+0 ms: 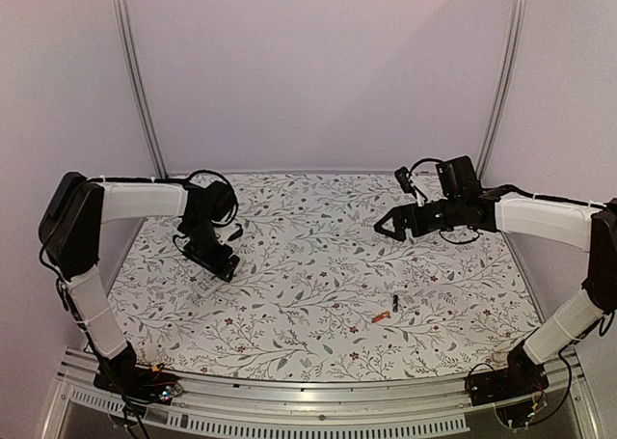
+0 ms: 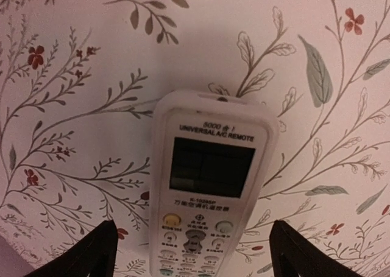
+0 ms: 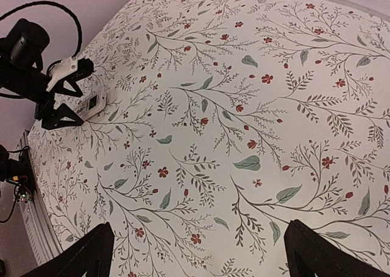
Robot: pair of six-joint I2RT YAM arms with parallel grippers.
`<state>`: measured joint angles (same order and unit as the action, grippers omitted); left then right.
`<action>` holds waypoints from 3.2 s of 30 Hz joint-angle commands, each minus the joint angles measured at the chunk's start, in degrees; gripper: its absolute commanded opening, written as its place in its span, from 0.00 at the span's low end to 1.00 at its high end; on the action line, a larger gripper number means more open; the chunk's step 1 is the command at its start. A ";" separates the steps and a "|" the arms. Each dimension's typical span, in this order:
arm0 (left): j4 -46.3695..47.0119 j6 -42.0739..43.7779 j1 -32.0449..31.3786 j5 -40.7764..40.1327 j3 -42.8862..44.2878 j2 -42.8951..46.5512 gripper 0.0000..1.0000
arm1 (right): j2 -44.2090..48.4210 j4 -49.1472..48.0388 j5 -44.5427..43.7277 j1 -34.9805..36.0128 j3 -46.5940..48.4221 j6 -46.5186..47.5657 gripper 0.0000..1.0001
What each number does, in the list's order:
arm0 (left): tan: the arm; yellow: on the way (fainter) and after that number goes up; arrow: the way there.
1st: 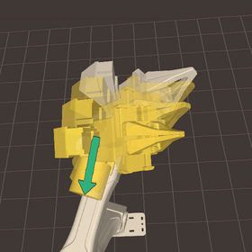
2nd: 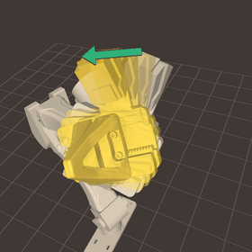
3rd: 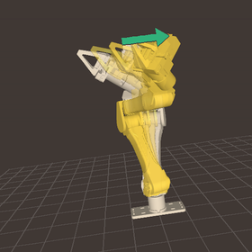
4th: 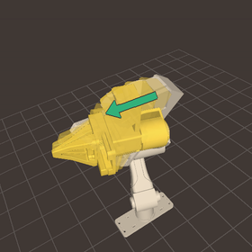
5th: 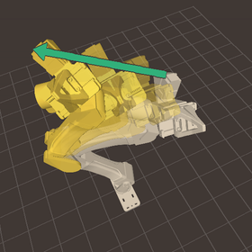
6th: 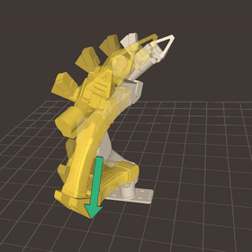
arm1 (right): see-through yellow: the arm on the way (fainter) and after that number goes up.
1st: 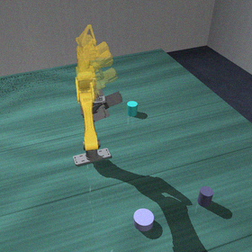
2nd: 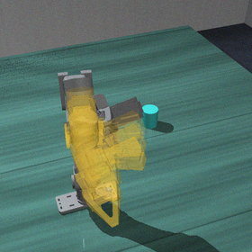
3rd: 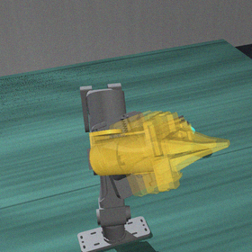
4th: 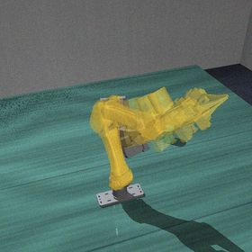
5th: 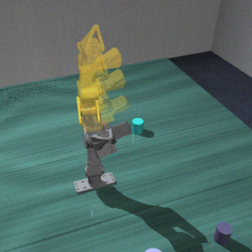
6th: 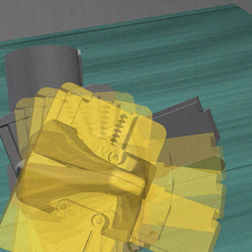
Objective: Load the batteries into the remote control
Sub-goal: Pick up the remote control from the center of the board, then pass from the left arm to the right
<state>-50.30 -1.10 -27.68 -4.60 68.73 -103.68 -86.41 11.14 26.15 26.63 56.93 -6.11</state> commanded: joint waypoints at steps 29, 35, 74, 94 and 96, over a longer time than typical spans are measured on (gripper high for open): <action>2.98 4.26 -8.90 21.92 2.68 -0.35 0.22 | 1.07 -3.41 6.24 0.88 -2.13 1.40 0.99; 2.77 8.28 -11.93 39.66 7.14 1.31 0.22 | 5.09 -3.76 7.40 5.00 -4.25 6.64 0.98; -37.30 46.22 -31.73 81.07 30.51 -9.56 0.34 | 22.66 4.12 1.67 42.37 -1.64 21.27 0.38; -34.22 47.58 -25.80 85.49 27.92 -6.69 0.99 | 24.18 3.67 -1.68 42.50 -2.01 17.75 0.00; -31.26 44.86 -23.66 86.03 26.62 -5.17 1.00 | 24.10 3.63 -3.73 42.38 -2.17 17.50 0.00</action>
<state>-77.65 46.26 -55.48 79.02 97.34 -112.86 -63.57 15.09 25.82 68.73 54.06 12.86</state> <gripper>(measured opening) 0.987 0.114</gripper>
